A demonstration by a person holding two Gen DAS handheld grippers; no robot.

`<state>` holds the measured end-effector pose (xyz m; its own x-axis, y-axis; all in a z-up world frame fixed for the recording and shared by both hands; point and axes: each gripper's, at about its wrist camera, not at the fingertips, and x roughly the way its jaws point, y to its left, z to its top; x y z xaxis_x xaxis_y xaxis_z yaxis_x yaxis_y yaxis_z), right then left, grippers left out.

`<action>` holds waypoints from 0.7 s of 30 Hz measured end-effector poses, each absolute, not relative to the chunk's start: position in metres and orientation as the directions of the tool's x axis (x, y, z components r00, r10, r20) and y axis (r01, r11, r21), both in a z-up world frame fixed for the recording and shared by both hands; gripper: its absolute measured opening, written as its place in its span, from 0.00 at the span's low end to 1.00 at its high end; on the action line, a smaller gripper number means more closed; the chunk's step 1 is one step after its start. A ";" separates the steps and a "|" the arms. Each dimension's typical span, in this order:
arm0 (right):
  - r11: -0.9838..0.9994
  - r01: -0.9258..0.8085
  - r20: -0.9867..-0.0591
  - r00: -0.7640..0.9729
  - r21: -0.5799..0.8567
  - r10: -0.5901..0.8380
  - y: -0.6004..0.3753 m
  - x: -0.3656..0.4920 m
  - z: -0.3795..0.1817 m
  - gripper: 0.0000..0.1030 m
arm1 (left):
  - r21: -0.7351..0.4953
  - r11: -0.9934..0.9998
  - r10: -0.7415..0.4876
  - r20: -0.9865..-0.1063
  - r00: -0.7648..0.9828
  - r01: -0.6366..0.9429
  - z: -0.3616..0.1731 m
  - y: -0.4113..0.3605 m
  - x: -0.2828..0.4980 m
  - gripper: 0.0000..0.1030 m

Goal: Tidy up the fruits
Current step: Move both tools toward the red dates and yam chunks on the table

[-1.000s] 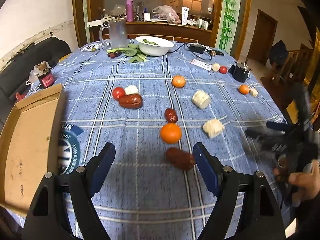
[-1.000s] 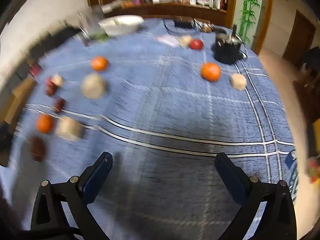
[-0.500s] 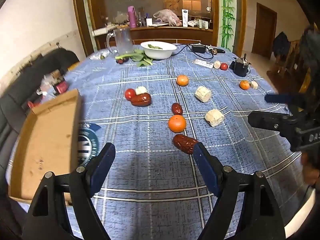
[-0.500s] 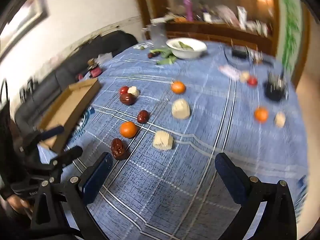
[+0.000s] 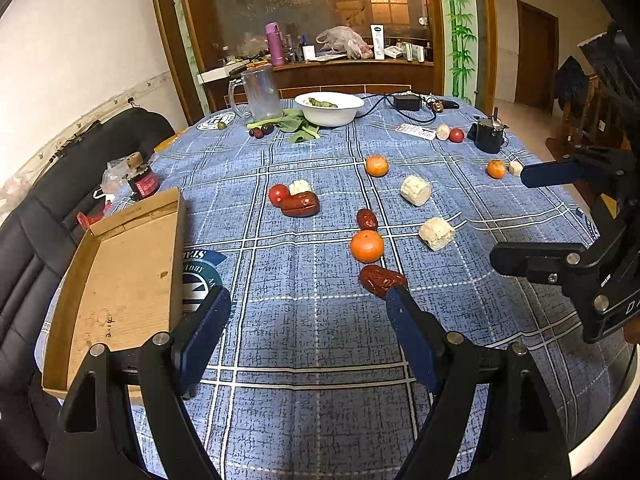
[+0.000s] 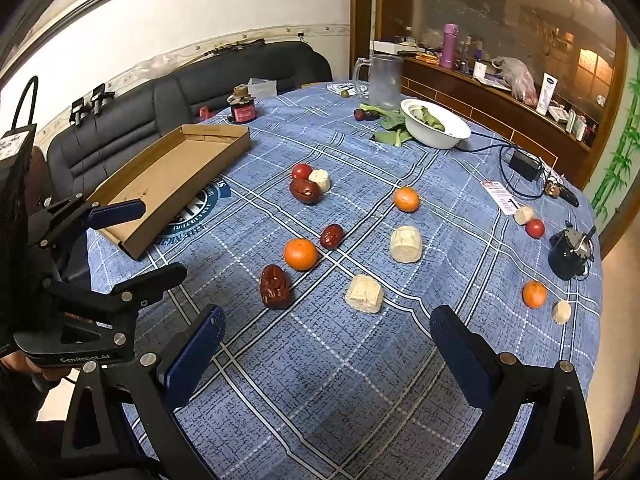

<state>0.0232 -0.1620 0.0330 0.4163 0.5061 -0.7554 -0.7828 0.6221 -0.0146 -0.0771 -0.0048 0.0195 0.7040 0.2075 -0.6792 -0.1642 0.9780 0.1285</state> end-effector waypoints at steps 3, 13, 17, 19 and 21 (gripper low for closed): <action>0.618 -0.786 -0.760 0.420 -0.031 0.495 -0.160 0.023 0.031 1.00 | 0.129 0.979 0.205 -0.679 0.705 -0.161 0.020 -0.006 -0.078 0.78; 0.602 -0.796 -0.773 0.418 -0.059 0.478 -0.156 0.025 0.024 0.98 | 0.117 0.982 0.190 -0.689 0.700 -0.151 0.019 -0.009 -0.078 0.78; 0.599 -0.799 -0.775 0.413 -0.056 0.478 -0.158 0.026 0.023 0.98 | 0.114 0.983 0.182 -0.695 0.695 -0.144 0.017 -0.010 -0.076 0.78; 0.599 -0.799 -0.775 0.415 -0.059 0.477 -0.159 0.026 0.022 0.98 | 0.113 0.984 0.178 -0.698 0.693 -0.139 0.017 -0.011 -0.075 0.78; 0.599 -0.798 -0.776 0.414 -0.058 0.476 -0.160 0.027 0.022 0.98 | 0.115 0.984 0.178 -0.700 0.692 -0.137 0.016 -0.013 -0.073 0.78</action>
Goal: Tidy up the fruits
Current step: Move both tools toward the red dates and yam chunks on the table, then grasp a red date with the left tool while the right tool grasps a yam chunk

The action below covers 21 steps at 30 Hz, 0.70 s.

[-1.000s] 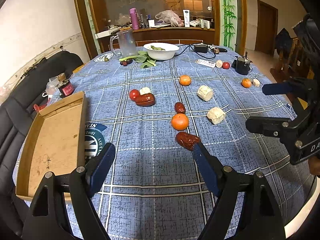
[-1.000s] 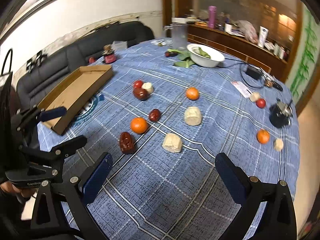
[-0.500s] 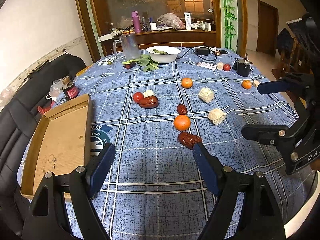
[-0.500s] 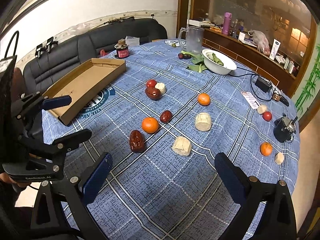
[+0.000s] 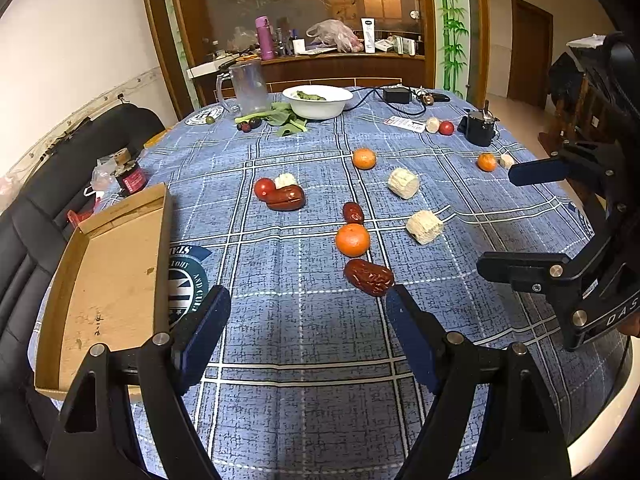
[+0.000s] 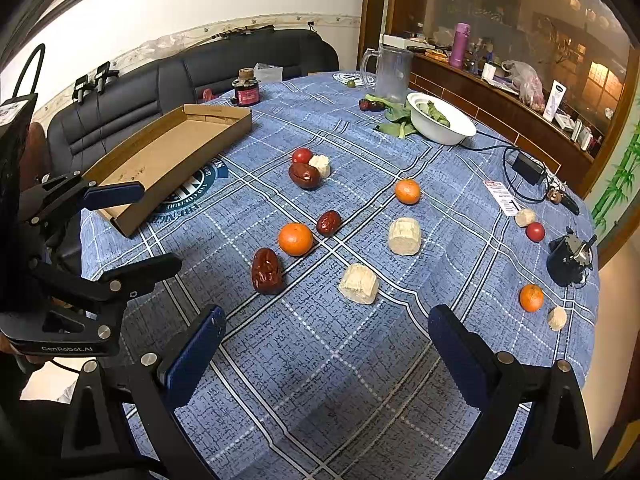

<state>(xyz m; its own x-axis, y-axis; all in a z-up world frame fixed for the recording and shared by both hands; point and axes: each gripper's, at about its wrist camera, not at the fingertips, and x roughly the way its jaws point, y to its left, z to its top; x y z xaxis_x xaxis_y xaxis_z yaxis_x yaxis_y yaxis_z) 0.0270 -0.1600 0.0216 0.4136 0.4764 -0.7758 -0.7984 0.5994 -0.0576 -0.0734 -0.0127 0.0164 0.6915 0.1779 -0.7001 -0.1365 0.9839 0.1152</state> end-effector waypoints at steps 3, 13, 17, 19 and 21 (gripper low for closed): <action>0.603 -0.796 -0.776 0.415 -0.056 0.476 -0.162 0.029 0.021 0.98 | 0.119 0.984 0.177 -0.701 0.690 -0.132 0.016 -0.015 -0.072 0.78; 0.607 -0.793 -0.778 0.413 -0.051 0.474 -0.168 0.032 0.018 0.98 | 0.113 0.986 0.166 -0.713 0.681 -0.122 0.013 -0.016 -0.067 0.78; 0.606 -0.794 -0.779 0.407 -0.044 0.477 -0.168 0.034 0.017 0.98 | 0.103 0.988 0.156 -0.721 0.675 -0.118 0.011 -0.015 -0.064 0.78; 0.606 -0.794 -0.781 0.405 -0.043 0.475 -0.168 0.036 0.015 0.98 | 0.093 0.989 0.147 -0.727 0.670 -0.116 0.009 -0.014 -0.063 0.78; 0.607 -0.794 -0.784 0.401 -0.040 0.473 -0.166 0.038 0.013 0.98 | 0.081 0.990 0.135 -0.735 0.665 -0.112 0.007 -0.013 -0.060 0.78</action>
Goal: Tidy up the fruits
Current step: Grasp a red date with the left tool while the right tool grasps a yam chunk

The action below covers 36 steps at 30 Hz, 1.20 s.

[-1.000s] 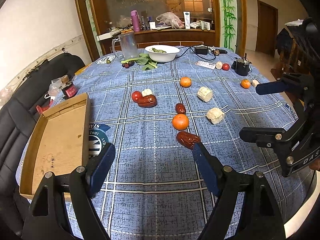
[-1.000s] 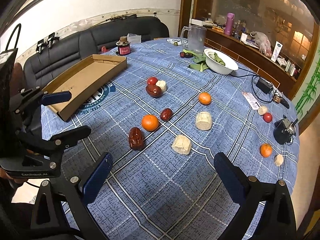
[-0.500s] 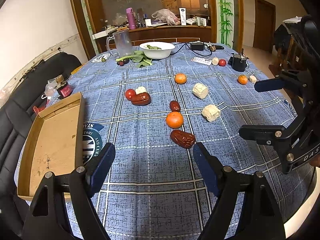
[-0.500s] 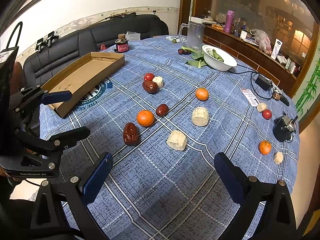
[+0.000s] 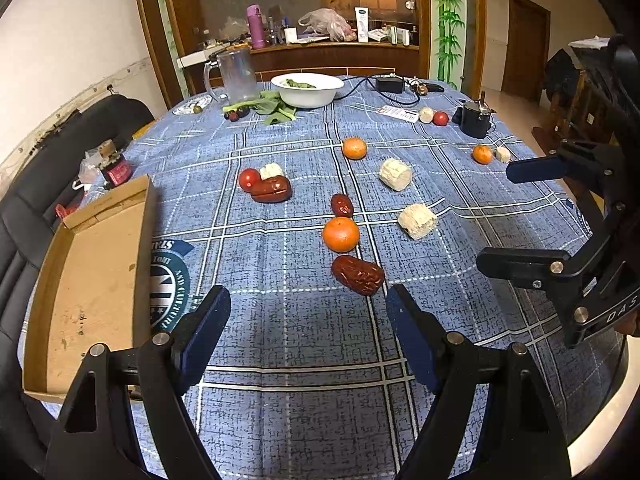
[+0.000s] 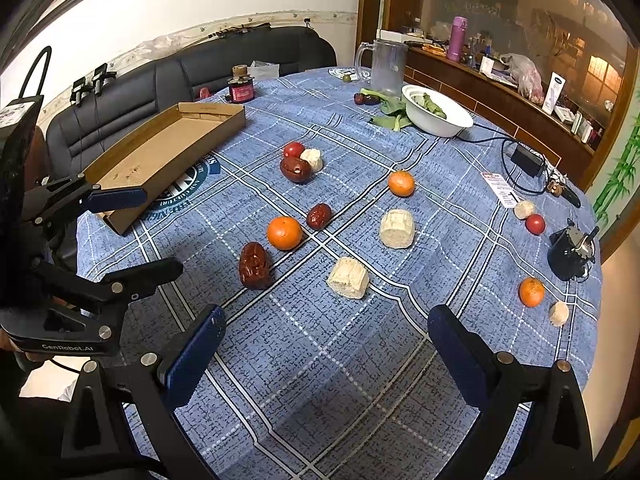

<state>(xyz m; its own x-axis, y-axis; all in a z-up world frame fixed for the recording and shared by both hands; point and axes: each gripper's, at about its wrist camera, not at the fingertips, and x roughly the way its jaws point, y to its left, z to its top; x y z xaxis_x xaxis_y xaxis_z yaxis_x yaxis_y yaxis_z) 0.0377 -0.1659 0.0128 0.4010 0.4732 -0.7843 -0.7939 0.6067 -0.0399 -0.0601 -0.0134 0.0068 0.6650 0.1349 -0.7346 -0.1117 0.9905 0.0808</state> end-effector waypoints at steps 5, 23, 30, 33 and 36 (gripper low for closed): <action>0.605 -0.796 -0.799 0.382 -0.029 0.465 -0.162 0.047 0.002 0.91 | 0.047 0.996 0.087 -0.759 0.646 -0.080 -0.002 -0.015 -0.047 0.78; 0.588 -0.803 -0.843 0.252 0.091 0.475 -0.133 0.099 -0.041 0.57 | -0.079 0.996 -0.043 -0.836 0.547 -0.042 -0.049 -0.005 0.008 0.77; 0.593 -0.803 -0.854 0.261 0.067 0.450 -0.125 0.103 -0.054 0.49 | -0.043 0.999 -0.027 -0.836 0.549 -0.016 -0.052 -0.011 0.010 0.64; 0.601 -0.799 -0.851 0.287 0.041 0.440 -0.124 0.102 -0.055 0.43 | -0.017 1.000 -0.011 -0.831 0.555 -0.007 -0.052 -0.013 0.011 0.49; 0.614 -0.788 -0.851 0.300 0.033 0.431 -0.127 0.104 -0.054 0.36 | -0.019 1.000 -0.010 -0.832 0.555 -0.009 -0.051 -0.012 0.012 0.41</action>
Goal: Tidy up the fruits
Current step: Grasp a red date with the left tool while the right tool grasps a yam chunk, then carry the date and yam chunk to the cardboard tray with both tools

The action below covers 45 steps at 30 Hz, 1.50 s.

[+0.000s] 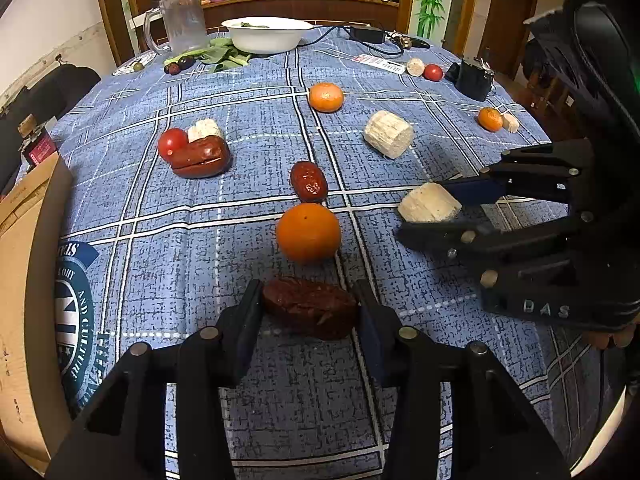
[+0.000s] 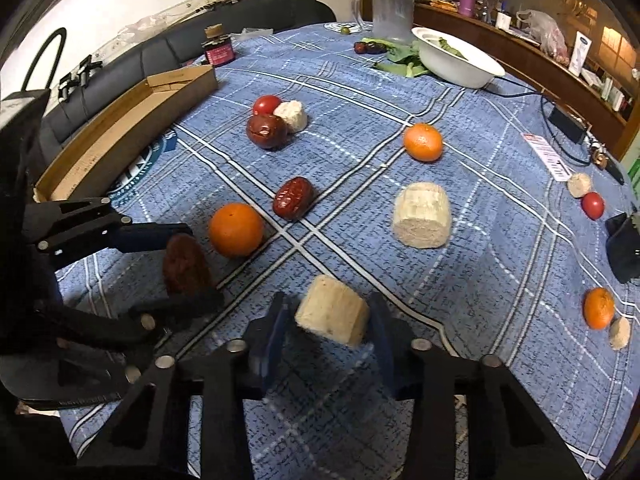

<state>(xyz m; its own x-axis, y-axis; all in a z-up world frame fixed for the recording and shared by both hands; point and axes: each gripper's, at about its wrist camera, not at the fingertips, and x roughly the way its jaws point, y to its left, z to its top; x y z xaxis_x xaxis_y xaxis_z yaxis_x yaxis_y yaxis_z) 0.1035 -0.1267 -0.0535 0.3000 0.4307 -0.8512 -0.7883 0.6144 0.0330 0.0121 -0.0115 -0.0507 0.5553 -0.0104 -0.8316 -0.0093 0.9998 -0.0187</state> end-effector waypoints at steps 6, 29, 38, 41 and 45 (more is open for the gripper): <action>0.623 -0.781 -0.833 0.310 0.052 0.458 -0.137 0.095 -0.040 0.35 | -0.010 1.000 0.004 -0.828 0.560 -0.021 -0.047 -0.010 0.002 0.41; 0.485 -0.868 -0.784 0.226 0.107 0.578 -0.083 0.017 -0.007 0.35 | 0.025 0.977 0.159 -0.753 0.638 -0.214 0.000 0.051 -0.071 0.41; 0.398 -0.908 -0.766 0.161 0.133 0.623 -0.044 -0.010 0.000 0.35 | 0.019 0.955 0.212 -0.740 0.639 -0.295 0.007 0.085 -0.095 0.42; 0.358 -0.923 -0.759 0.131 0.141 0.637 -0.026 -0.021 0.002 0.35 | 0.017 0.945 0.234 -0.735 0.636 -0.327 0.009 0.099 -0.104 0.42; 0.323 -0.935 -0.755 0.107 0.144 0.647 -0.007 -0.032 0.005 0.35 | 0.015 0.931 0.259 -0.732 0.630 -0.366 0.011 0.115 -0.113 0.42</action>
<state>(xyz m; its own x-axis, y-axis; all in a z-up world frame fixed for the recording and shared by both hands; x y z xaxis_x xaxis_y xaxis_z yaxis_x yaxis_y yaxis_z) -0.0318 -0.0069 0.0052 0.1068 0.6471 -0.7549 -0.9354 0.3227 0.1443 -0.1133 0.1154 0.0111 0.6300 0.2590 -0.7322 -0.3655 0.9307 0.0147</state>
